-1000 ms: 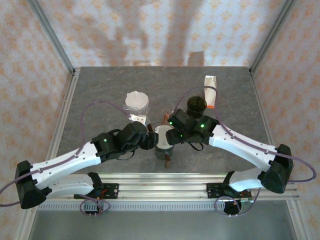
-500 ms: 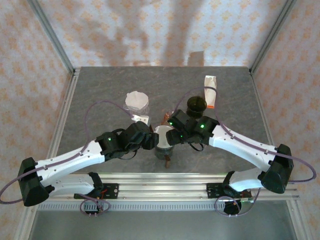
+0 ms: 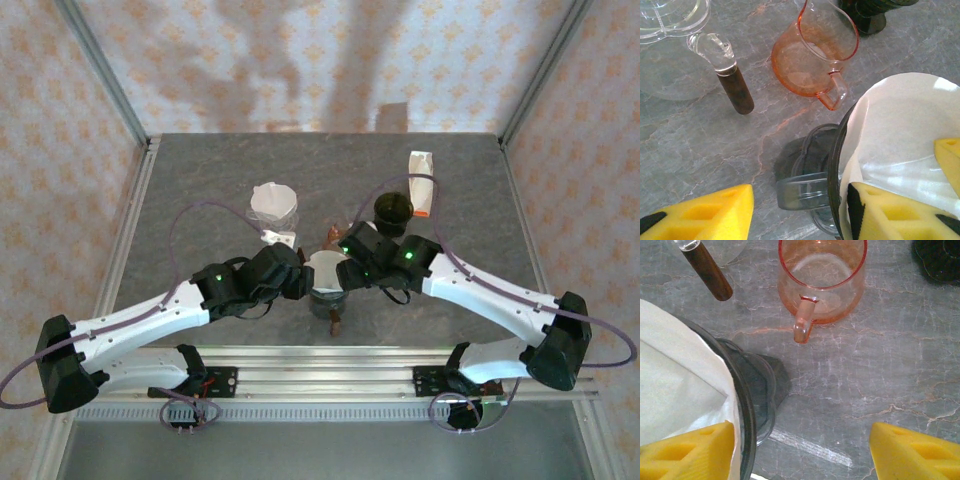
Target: Place the coffee filter in the dripper
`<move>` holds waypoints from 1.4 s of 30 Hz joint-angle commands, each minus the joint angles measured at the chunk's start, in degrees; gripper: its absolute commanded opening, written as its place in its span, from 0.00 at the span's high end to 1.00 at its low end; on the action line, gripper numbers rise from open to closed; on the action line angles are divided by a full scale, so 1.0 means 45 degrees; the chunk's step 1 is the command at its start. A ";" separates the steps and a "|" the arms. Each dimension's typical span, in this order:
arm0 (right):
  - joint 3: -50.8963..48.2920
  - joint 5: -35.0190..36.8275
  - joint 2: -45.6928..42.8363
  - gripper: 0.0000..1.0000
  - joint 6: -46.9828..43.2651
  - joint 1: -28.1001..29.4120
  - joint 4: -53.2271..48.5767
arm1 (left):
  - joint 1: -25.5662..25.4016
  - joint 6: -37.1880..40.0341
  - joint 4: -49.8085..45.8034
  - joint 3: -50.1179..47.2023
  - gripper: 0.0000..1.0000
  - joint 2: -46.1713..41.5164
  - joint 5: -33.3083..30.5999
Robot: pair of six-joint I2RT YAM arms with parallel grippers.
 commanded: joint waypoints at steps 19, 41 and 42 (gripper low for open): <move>-0.1295 0.0160 -0.1658 0.35 0.0882 0.0061 0.0330 | 0.0110 -0.0215 0.0163 -0.0367 0.43 -0.0103 -0.0114; 0.0029 -0.0065 -0.0720 0.29 0.0373 0.0061 0.0340 | 0.0207 -0.0390 0.0315 -0.0608 0.37 -0.0565 0.0074; 0.0265 -0.0082 -0.0590 0.28 0.0270 0.0042 0.0294 | 0.0208 -0.0390 0.0315 -0.0620 0.37 -0.0543 0.0060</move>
